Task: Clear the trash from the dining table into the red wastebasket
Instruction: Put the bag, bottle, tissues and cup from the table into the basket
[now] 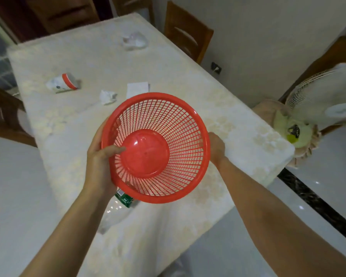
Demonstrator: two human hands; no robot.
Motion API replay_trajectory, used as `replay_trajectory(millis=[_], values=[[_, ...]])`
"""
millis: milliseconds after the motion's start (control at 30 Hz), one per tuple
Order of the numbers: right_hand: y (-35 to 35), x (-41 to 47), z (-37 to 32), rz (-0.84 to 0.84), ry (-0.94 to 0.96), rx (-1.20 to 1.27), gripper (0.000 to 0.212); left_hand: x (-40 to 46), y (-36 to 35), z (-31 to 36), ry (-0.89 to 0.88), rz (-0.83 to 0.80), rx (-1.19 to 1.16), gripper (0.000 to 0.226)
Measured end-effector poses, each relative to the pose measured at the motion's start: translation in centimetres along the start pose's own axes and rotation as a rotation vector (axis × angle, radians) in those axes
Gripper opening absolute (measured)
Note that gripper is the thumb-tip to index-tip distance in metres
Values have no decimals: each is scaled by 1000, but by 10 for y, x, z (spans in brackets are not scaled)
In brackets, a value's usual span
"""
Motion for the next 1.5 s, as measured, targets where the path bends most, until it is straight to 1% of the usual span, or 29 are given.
replay_trajectory(millis=[33, 67, 100, 167, 267, 367, 467, 567, 667, 767, 833, 967, 1100, 1133, 1233, 1300, 1367, 1500], values=[[12, -3, 3, 59, -39, 8, 21, -2, 1, 1, 10, 6, 0, 66], [24, -8, 10, 111, -99, 65, 18, -3, 1, 3, 10, 9, 3, 65], [37, -15, 13, 157, -119, 117, 16, -3, 0, 5, 5, 17, 14, 63], [67, -30, 20, 247, -132, 218, 13, -3, -8, 9, -14, -6, 16, 62], [121, -61, 24, 335, -136, 342, 8, -5, -24, 10, -16, -68, -8, 65], [183, -97, 10, 435, -50, 456, 14, -7, -37, 5, -7, -95, -19, 67], [239, -133, -14, 526, 31, 519, 17, -12, -53, -2, 3, -137, -19, 69], [281, -168, -55, 603, 149, 465, 19, -21, -71, -9, 11, -173, -8, 72], [309, -202, -96, 717, 312, 370, 11, -29, -87, -16, 17, -212, -17, 76], [329, -222, -114, 818, 357, 389, 11, -38, -98, -29, 44, -245, -19, 73], [335, -228, -123, 815, 377, 438, 12, -45, -103, -39, 75, -254, 2, 69], [315, -238, -137, 713, 411, 482, 20, -59, -108, -52, 109, -268, 1, 73], [253, -240, -130, 555, 362, 463, 29, -69, -103, -48, 139, -297, -72, 76], [235, -241, -127, 505, 349, 441, 28, -69, -98, -45, 142, -297, -84, 74], [187, -246, -130, 330, 348, 334, 13, -65, -71, -37, 143, -294, -136, 71], [169, -251, -142, 255, 349, 276, 22, -62, -46, -32, 142, -269, -160, 72], [160, -257, -158, 243, 350, 252, 31, -59, -17, -24, 120, -235, -164, 72], [148, -269, -181, 310, 300, 282, 41, -53, 47, -4, 48, -193, -157, 74]])
Point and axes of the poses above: each hand's wrist, its own x-axis towards the middle knuckle, its own y-axis out of the back of the hand, z = x × y, the point moved 10 cm from there along x, towards the middle knuckle, and after that the axes turned 13 degrees about x, right-handed, at the moved point
